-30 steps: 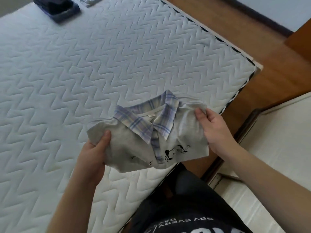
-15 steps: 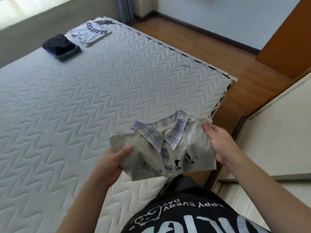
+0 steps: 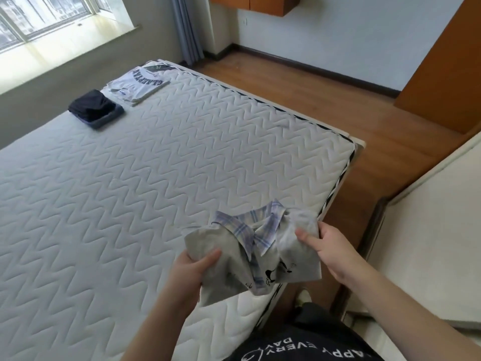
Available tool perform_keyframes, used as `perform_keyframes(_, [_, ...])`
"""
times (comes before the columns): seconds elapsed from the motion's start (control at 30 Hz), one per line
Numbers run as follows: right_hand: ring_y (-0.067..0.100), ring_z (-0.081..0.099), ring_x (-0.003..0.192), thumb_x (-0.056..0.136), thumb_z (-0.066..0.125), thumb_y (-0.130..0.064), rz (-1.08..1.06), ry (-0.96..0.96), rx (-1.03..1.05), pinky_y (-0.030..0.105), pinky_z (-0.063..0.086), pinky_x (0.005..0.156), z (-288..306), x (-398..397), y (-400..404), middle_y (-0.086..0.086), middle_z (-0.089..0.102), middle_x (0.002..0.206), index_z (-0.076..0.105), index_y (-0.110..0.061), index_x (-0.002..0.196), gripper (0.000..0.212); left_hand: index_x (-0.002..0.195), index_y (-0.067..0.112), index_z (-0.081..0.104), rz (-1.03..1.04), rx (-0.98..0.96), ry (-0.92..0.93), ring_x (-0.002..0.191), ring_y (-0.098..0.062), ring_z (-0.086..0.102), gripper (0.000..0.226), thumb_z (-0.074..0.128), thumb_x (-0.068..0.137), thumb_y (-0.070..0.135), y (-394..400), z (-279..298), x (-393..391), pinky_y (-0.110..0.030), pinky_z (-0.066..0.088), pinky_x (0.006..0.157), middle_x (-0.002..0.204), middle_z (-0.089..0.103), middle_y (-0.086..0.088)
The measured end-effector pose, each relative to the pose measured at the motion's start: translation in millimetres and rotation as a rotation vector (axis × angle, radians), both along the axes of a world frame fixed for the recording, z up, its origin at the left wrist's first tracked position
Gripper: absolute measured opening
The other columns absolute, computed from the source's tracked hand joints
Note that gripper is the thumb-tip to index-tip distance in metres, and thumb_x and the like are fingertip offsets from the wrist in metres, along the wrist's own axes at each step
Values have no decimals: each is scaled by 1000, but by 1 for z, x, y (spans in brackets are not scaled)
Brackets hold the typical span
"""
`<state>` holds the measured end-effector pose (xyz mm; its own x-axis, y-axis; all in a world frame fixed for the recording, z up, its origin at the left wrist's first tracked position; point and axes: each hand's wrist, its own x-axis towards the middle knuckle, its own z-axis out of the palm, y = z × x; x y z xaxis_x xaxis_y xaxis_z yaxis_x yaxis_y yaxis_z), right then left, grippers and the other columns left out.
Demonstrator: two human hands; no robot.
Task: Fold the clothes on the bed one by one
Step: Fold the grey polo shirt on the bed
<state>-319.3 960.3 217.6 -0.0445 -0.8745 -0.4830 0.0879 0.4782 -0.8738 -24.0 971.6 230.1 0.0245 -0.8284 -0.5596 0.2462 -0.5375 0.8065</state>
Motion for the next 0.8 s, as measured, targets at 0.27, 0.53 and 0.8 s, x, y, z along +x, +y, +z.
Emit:
perform_keyframes(0.27, [11,72,92,68,76,-45,179,37,-24,35,54,85,-14,-22,-93,-9,76,98,70,-27,105,42,110,6,69,161,3,-222,96,-33,71,46,87,69,18,-42,-13,-36,-48,57,84,102,75,-13])
perform_keyframes(0.53, [9,72,91,84,76,-25,306,116,-137,28,56,82,-13,-38,-143,-10,76,95,74,-32,98,16,108,13,68,323,1,-290,91,-24,73,42,86,71,16,-50,-15,-55,-30,57,68,99,76,-6])
perform_keyframes(0.8, [12,73,82,80,78,-27,100,211,-149,19,57,68,-4,-77,-156,-7,77,88,78,-33,88,9,103,23,70,130,-31,-344,92,-20,72,44,84,63,35,-96,-22,-73,-46,57,83,98,76,1])
